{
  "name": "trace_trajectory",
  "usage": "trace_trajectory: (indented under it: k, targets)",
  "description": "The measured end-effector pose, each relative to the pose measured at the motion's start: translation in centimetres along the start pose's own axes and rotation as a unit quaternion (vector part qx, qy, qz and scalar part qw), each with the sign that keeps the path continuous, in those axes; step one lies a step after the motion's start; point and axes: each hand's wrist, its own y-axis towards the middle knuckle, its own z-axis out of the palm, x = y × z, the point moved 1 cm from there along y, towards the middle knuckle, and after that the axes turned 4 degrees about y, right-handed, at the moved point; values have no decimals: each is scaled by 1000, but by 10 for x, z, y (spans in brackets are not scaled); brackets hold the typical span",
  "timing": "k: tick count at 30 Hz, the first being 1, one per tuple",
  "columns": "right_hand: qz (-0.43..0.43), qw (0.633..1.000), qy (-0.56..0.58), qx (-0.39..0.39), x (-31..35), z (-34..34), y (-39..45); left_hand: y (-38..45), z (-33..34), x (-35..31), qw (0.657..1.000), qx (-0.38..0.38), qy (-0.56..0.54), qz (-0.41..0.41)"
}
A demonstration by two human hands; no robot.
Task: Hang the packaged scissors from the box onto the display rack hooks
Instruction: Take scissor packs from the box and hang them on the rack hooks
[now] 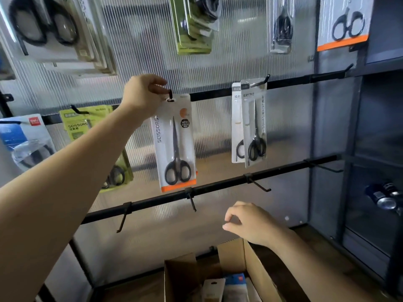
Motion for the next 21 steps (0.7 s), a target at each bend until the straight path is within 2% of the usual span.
trace_trajectory:
  k: [5, 9, 11, 16, 18, 21]
  targets:
    - [10, 1000, -10, 15, -3, 10, 0, -13, 1, 4, 988, -6, 140, 59]
    - [1, 1000, -16, 23, -1, 19, 2, -37, 11, 12, 947, 11, 293, 134]
    - [-1, 1000, -20, 24, 1, 24, 3, -55, 17, 19, 933, 4, 322, 162]
    - [-2, 999, -14, 35, 7, 33, -1, -120, 35, 32, 917, -79, 341, 191]
    - [-6, 999, -12, 40, 6, 40, -6, -160, 47, 40, 922, -56, 311, 223]
    - [3, 998, -21, 57, -3, 59, -18, -231, 78, 69, 910, 81, 296, 279]
